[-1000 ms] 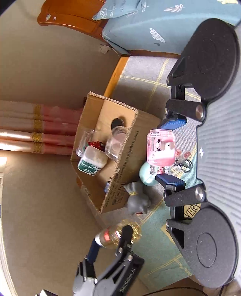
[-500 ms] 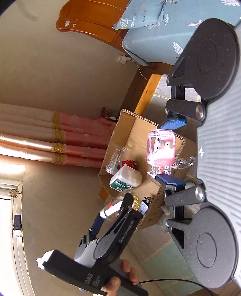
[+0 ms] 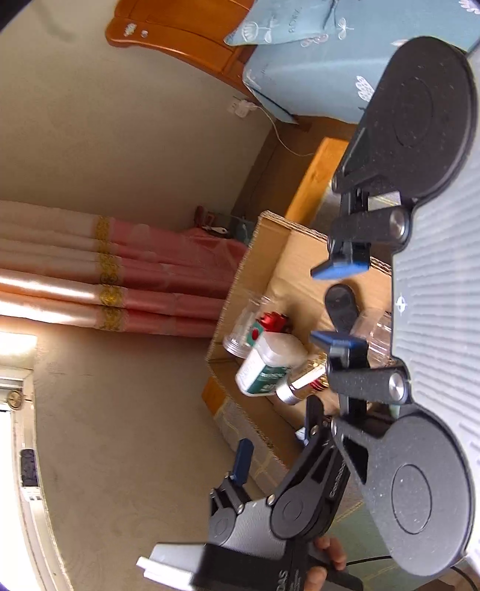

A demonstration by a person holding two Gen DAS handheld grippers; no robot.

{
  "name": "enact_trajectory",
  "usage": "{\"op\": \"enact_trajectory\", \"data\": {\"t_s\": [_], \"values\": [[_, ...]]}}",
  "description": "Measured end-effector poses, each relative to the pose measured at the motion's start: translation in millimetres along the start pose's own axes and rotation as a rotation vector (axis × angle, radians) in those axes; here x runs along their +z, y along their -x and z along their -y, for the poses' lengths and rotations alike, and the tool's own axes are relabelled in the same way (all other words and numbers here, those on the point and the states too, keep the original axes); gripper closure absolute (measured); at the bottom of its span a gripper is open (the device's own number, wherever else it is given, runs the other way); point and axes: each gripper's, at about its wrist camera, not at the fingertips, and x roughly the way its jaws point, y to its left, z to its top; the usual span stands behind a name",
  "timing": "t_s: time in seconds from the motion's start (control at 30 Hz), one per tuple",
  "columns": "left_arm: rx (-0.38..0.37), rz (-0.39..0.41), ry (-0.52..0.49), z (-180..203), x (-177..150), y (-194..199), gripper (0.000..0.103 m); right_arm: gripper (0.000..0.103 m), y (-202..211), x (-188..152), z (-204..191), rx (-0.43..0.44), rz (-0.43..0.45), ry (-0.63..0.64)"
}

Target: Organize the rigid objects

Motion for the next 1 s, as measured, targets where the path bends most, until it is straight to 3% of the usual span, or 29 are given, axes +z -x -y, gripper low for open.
{"op": "enact_trajectory", "data": {"t_s": [0.03,0.1,0.27,0.43,0.57,0.73,1.0], "values": [[0.003,0.0,-0.003,0.1,-3.6,2.8,0.009,0.047,-1.5,-5.9,0.1,-0.004,-0.004,-0.006],[0.0,0.005,-0.006,-0.1,-11.8,11.4,0.009,0.037,-4.6,-22.8,0.1,-0.008,-0.031,-0.012],[-0.017,0.016,-0.024,4.2,-29.7,31.0,0.009,0.037,-3.3,-80.8,1.3,-0.045,-0.153,-0.069],[-0.036,0.041,0.004,9.3,-47.1,50.0,0.008,0.035,14.3,-142.0,-10.8,-0.046,-0.214,-0.245],[-0.028,0.05,0.026,15.3,-60.7,58.1,0.008,0.034,9.8,-175.9,-28.7,-0.107,-0.25,-0.405],[-0.027,0.036,0.058,19.6,-76.7,64.8,0.008,0.035,-3.8,-185.8,-38.5,-0.14,-0.203,-0.533],[-0.013,0.013,0.086,15.4,-91.1,66.2,0.008,0.036,-22.8,-174.5,-46.4,-0.165,-0.182,-0.505]]}}
